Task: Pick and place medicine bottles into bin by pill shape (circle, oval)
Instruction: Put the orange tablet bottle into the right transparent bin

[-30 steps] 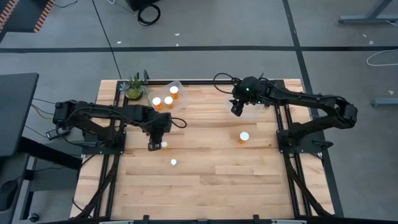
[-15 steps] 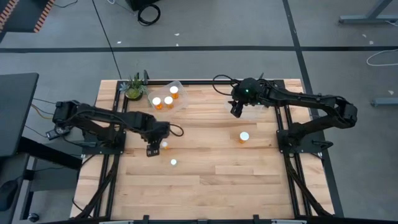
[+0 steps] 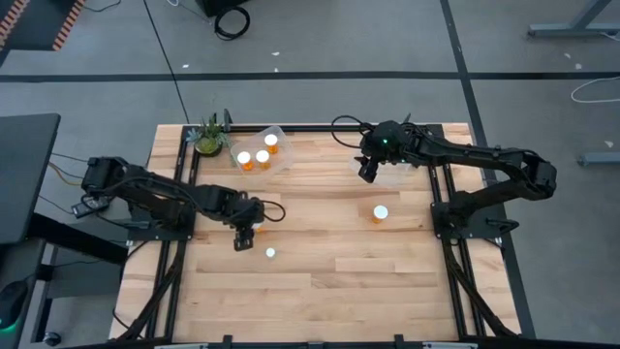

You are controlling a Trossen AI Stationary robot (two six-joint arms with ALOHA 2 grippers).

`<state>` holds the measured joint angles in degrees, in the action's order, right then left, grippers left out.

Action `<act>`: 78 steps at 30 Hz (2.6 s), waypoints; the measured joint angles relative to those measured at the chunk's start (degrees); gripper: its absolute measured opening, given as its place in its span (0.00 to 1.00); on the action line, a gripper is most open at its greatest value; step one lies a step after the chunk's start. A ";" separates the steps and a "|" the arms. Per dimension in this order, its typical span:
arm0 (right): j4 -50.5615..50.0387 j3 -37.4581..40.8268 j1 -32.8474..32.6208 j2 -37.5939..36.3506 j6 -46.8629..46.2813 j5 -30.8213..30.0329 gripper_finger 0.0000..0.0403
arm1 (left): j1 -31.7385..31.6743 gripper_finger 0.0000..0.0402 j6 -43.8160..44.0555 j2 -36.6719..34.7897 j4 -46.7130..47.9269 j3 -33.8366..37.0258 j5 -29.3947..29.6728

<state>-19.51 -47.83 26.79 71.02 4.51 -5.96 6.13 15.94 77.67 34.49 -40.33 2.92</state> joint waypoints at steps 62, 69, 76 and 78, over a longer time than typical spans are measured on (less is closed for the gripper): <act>0.39 -0.02 -0.45 0.04 -0.90 0.75 0.50 | -5.08 0.33 -9.26 0.33 -28.13 0.73 9.35; 0.33 -0.02 -3.87 0.04 -1.09 1.14 0.50 | -10.13 0.27 -16.56 7.82 -28.80 -8.79 6.52; -3.36 -0.04 -6.88 0.04 -1.52 -0.17 0.50 | -12.46 0.30 -19.92 19.04 -28.28 -18.36 2.38; -4.55 -0.04 -7.23 -0.03 -1.69 -0.31 0.50 | -12.48 0.31 -20.96 21.86 -28.42 -20.64 1.72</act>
<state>-24.05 -47.88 19.55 70.99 2.82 -6.26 -6.35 -5.02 99.52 6.07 -60.97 4.63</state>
